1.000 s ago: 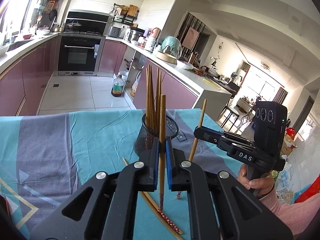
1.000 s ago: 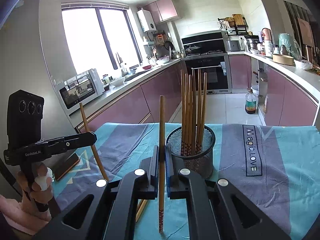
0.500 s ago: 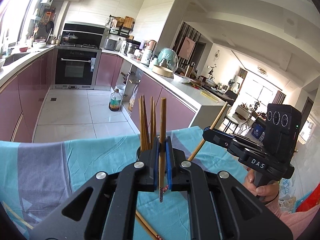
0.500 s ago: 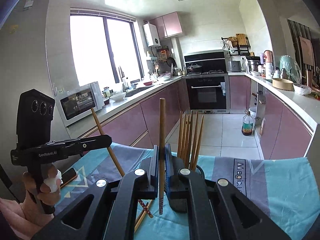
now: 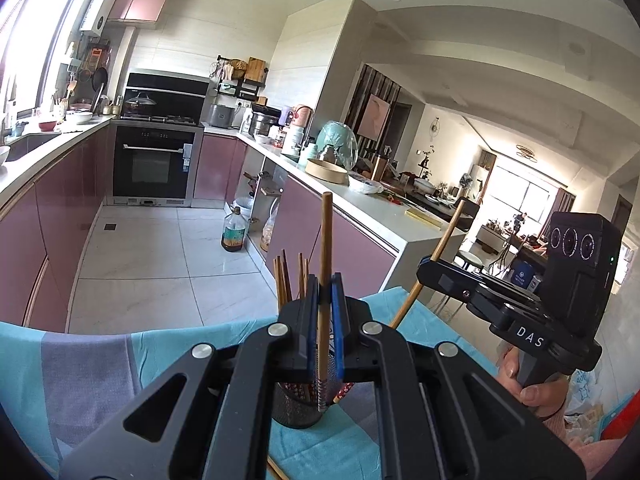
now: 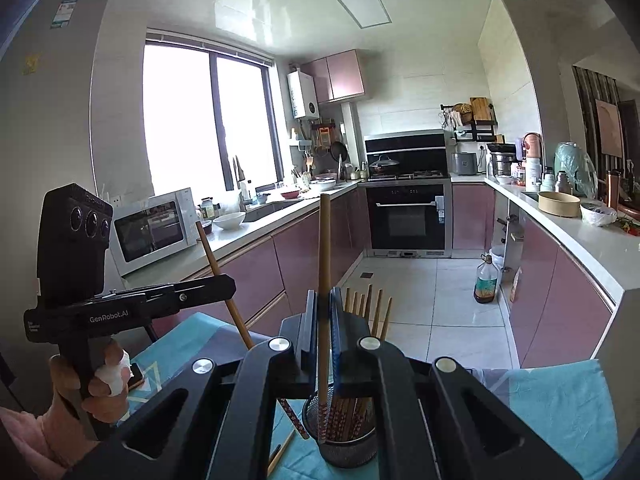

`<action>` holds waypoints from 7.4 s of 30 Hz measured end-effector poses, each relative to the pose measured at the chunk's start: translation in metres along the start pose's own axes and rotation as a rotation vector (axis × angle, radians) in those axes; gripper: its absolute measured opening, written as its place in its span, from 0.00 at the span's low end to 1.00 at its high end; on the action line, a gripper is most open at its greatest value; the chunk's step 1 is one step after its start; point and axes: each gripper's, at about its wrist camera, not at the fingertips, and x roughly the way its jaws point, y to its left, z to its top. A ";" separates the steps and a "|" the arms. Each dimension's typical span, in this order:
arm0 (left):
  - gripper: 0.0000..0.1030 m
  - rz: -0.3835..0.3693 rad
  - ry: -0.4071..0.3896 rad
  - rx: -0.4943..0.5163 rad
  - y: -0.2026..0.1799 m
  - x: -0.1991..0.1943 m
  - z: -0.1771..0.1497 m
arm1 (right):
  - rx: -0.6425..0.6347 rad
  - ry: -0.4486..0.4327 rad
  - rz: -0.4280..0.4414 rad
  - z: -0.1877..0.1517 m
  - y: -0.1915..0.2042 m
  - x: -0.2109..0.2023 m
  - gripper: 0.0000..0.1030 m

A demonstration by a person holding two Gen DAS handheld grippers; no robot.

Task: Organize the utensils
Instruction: 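Lower the chopstick into the mesh cup and open the left tool while the right tool releases its chopstick, then move both open tools back toward the last loose chopsticks on the cloth, then grasp a chopstick with the left tool while the right tool grasps another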

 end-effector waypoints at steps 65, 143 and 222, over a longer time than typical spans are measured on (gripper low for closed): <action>0.57 0.259 0.149 0.082 0.033 0.046 -0.054 | 0.053 0.218 -0.051 -0.058 -0.014 0.051 0.46; 0.73 0.230 0.425 0.095 0.025 0.011 -0.219 | 0.086 0.599 0.018 -0.200 0.052 0.065 0.27; 0.08 0.286 0.439 -0.028 0.050 0.049 -0.211 | 0.115 0.546 0.049 -0.181 0.042 0.090 0.05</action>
